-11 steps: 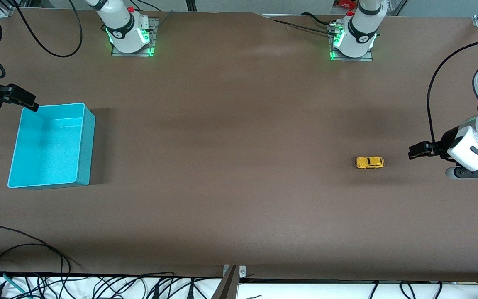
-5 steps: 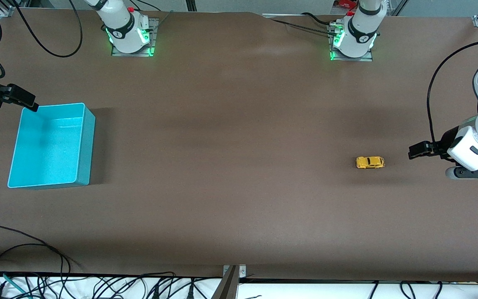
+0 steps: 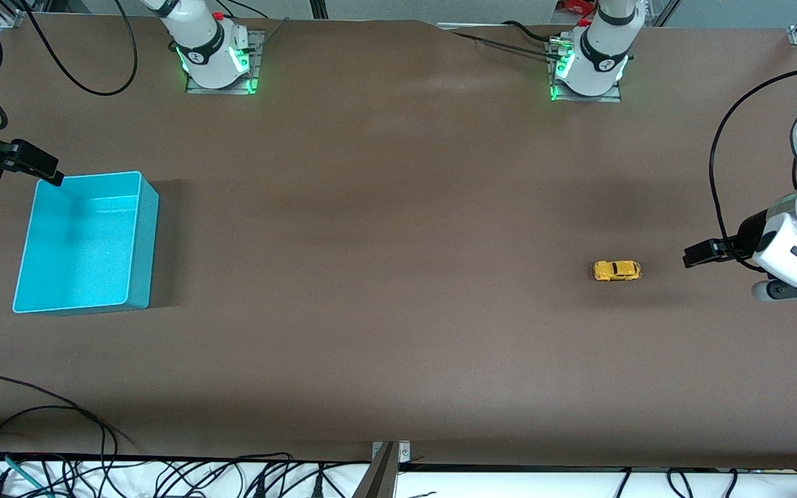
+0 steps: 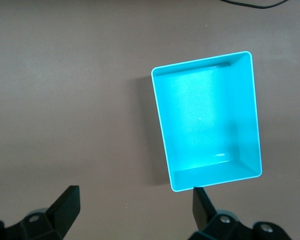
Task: Wind up and store yellow beetle car
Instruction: 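Move the left gripper over the yellow beetle car and lower it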
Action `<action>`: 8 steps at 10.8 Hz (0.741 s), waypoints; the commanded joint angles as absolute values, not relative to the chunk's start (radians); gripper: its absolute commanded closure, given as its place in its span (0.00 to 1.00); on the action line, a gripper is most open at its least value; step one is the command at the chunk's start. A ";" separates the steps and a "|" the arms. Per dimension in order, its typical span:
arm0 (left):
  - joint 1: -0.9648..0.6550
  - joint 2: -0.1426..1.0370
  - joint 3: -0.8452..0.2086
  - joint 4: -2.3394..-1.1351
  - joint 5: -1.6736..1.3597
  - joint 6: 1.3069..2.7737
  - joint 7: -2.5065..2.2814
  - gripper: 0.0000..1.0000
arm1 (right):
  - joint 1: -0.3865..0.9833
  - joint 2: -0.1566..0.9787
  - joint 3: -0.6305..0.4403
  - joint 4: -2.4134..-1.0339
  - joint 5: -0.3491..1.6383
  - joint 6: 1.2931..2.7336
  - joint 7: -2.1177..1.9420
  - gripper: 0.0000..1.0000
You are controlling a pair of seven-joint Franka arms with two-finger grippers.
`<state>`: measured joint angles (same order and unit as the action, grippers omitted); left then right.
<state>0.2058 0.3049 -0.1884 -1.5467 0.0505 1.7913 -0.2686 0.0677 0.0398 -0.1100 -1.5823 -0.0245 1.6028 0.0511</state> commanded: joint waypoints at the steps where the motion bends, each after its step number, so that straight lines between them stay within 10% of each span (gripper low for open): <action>1: 0.207 0.296 -0.190 -1.563 0.032 1.776 -0.528 0.00 | 0.064 0.038 -0.109 -1.563 -0.018 1.583 0.051 0.00; 8: 0.206 0.299 -0.190 -1.585 0.046 1.779 -1.194 0.00 | 0.066 0.038 -0.107 -1.563 -0.017 1.583 0.048 0.00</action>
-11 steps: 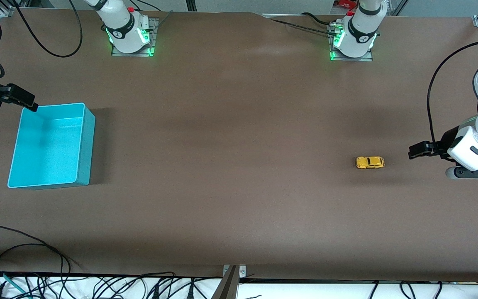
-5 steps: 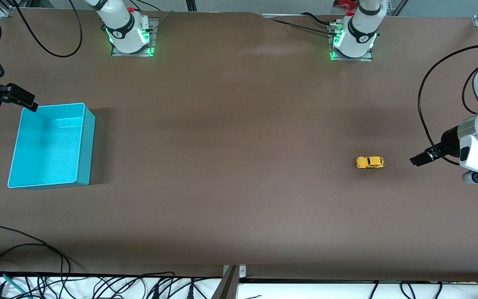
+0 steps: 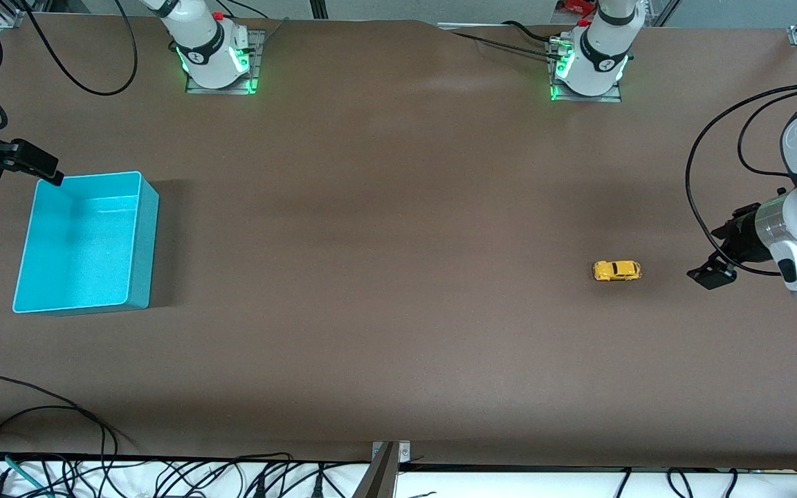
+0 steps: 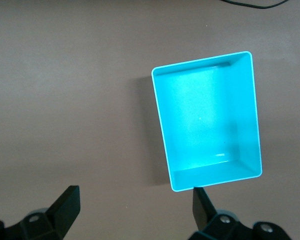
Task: Wind up and store yellow beetle car
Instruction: 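Move the left gripper over the yellow beetle car and lower it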
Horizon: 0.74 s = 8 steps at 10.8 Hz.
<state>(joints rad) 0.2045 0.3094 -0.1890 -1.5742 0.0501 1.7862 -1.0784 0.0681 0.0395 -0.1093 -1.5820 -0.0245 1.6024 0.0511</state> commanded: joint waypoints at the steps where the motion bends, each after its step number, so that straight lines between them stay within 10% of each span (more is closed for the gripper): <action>1: 0.207 0.299 -0.190 -1.585 0.046 1.779 -1.285 0.00 | 0.066 0.038 -0.107 -1.563 -0.017 1.583 0.048 0.00; 8: 0.210 0.293 -0.190 -1.594 0.046 1.779 -1.608 0.00 | 0.066 0.038 -0.107 -1.563 -0.017 1.580 0.046 0.00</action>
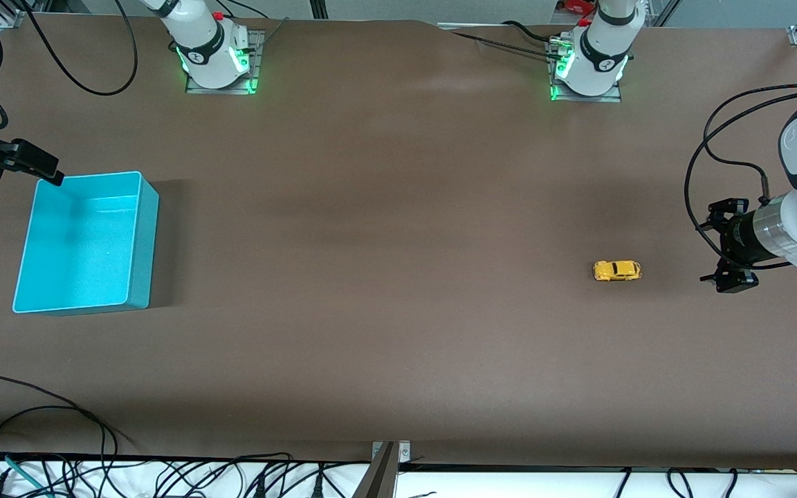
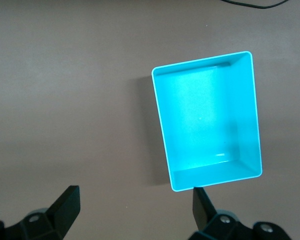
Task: Wind up and store yellow beetle car
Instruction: 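Move the left gripper over the yellow beetle car and lower it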
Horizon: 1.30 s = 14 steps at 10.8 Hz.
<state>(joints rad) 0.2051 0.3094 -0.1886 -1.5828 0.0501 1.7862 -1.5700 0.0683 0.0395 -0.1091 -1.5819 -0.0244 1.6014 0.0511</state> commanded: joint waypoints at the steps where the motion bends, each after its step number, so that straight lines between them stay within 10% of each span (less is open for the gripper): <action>1: 0.210 0.293 -0.190 -1.598 0.046 1.778 -1.611 0.00 | 0.066 0.038 -0.107 -1.563 -0.017 1.580 0.046 0.00; 14: 0.189 0.302 -0.206 -2.071 0.179 2.301 -1.790 0.00 | 0.066 0.038 -0.107 -1.563 -0.017 1.580 0.046 0.00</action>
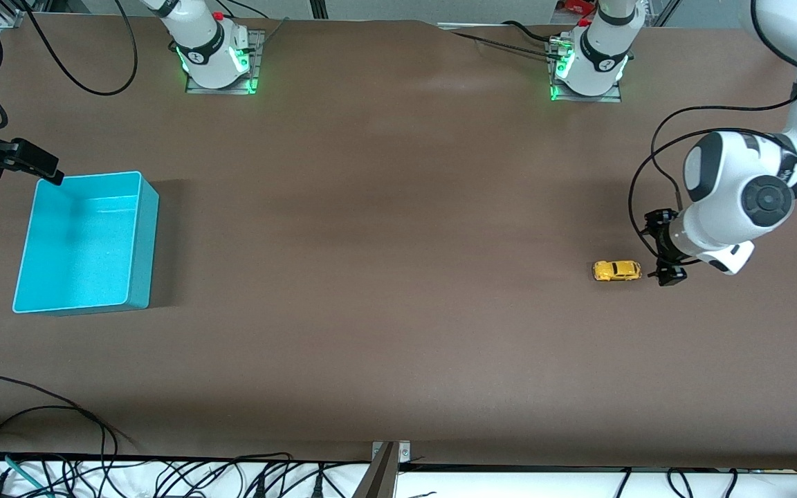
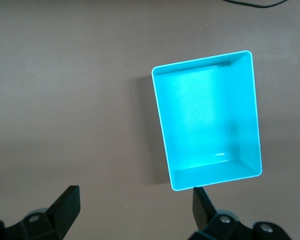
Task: Wind up and store yellow beetle car
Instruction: 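Move the left gripper over the yellow beetle car and lower it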
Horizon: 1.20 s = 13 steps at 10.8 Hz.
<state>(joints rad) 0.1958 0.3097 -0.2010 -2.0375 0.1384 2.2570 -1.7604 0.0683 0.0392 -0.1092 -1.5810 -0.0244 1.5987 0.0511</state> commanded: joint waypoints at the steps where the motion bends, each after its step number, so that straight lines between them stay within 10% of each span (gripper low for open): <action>1: 0.187 0.334 -0.207 -2.071 0.211 2.328 -1.793 0.00 | 0.066 0.038 -0.107 -1.563 -0.017 1.580 0.046 0.00; 13: 0.190 0.477 -0.204 -2.056 0.284 2.476 -1.796 0.00 | 0.069 0.040 -0.104 -1.563 -0.017 1.580 0.046 0.00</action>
